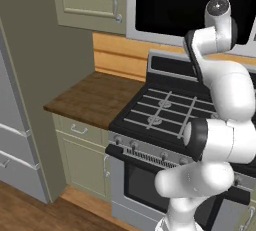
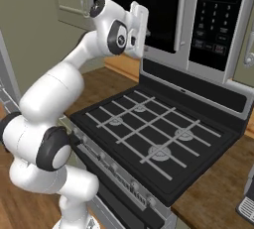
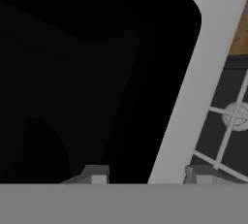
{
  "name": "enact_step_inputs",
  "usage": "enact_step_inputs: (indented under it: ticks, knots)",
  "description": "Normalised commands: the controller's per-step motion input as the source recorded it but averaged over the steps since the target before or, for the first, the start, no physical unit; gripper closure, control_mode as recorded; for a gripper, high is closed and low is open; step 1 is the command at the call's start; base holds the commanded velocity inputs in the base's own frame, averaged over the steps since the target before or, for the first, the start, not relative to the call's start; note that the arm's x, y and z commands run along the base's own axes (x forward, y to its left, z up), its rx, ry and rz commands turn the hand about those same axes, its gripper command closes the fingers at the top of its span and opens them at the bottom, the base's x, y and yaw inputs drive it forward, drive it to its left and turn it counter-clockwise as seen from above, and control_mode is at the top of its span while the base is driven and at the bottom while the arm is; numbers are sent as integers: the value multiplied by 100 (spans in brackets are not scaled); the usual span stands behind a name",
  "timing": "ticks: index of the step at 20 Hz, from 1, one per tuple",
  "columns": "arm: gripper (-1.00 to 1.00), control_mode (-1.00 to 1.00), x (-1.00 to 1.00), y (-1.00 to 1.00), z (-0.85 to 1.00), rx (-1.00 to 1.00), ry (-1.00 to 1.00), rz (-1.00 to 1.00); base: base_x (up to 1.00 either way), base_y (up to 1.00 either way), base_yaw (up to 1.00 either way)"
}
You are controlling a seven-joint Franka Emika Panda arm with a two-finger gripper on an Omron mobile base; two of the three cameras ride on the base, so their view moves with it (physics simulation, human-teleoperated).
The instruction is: Pick the cucumber from the sink and place it in the bowl. Then pick the bowl and place it in the microwave. Then close the microwave door and press the start button.
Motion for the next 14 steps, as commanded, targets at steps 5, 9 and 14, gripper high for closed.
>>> enact_step_inputs:
  ticks: [5, 9, 14]
  knots:
    - [-100, -100, 59, -25, -30, 0, -10, 11, 0, 0, 0]
    - [-100, -100, -3, -6, 4, 0, -3, 9, 0, 0, 0]
    - [-100, -100, -95, 13, 57, -8, 5, 3, 0, 0, 0]
